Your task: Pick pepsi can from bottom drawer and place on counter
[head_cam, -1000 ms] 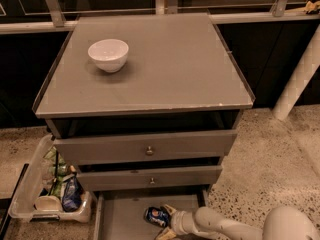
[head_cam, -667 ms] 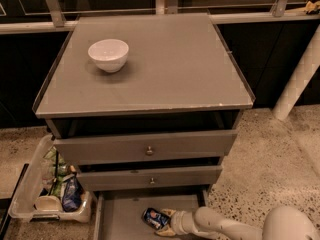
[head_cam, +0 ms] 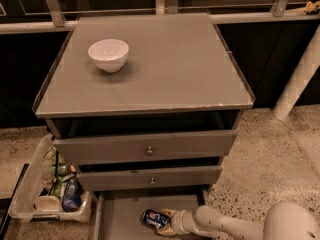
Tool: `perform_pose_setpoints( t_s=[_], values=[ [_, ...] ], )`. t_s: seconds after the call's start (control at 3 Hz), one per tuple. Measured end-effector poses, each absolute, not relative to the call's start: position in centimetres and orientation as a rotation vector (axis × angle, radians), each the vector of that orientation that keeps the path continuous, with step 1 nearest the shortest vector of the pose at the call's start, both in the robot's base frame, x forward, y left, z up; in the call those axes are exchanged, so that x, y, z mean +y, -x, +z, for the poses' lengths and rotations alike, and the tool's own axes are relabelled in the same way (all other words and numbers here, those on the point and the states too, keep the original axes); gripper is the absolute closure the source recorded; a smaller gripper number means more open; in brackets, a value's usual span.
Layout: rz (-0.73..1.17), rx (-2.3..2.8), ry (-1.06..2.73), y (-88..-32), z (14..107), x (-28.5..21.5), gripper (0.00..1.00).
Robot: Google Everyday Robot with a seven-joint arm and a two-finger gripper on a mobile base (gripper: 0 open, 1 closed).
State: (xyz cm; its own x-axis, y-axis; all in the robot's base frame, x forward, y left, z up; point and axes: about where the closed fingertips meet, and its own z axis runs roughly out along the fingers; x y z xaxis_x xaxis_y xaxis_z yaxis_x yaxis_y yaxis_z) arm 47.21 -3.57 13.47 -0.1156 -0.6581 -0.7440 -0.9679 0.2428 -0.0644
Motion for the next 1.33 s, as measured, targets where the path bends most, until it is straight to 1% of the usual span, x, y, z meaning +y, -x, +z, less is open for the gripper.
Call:
perform_pose_setpoints(
  t_s=[0.33, 1.0, 1.33],
  values=[
    [0.564, 1.866, 1.529, -46.6, 15.9, -5.0, 1.0],
    [0.544, 1.826, 1.593, -45.2, 25.2, -7.9, 1.0],
    [0.573, 1.777, 1.599, -45.0, 30.1, -9.3, 1.0]
  ],
)
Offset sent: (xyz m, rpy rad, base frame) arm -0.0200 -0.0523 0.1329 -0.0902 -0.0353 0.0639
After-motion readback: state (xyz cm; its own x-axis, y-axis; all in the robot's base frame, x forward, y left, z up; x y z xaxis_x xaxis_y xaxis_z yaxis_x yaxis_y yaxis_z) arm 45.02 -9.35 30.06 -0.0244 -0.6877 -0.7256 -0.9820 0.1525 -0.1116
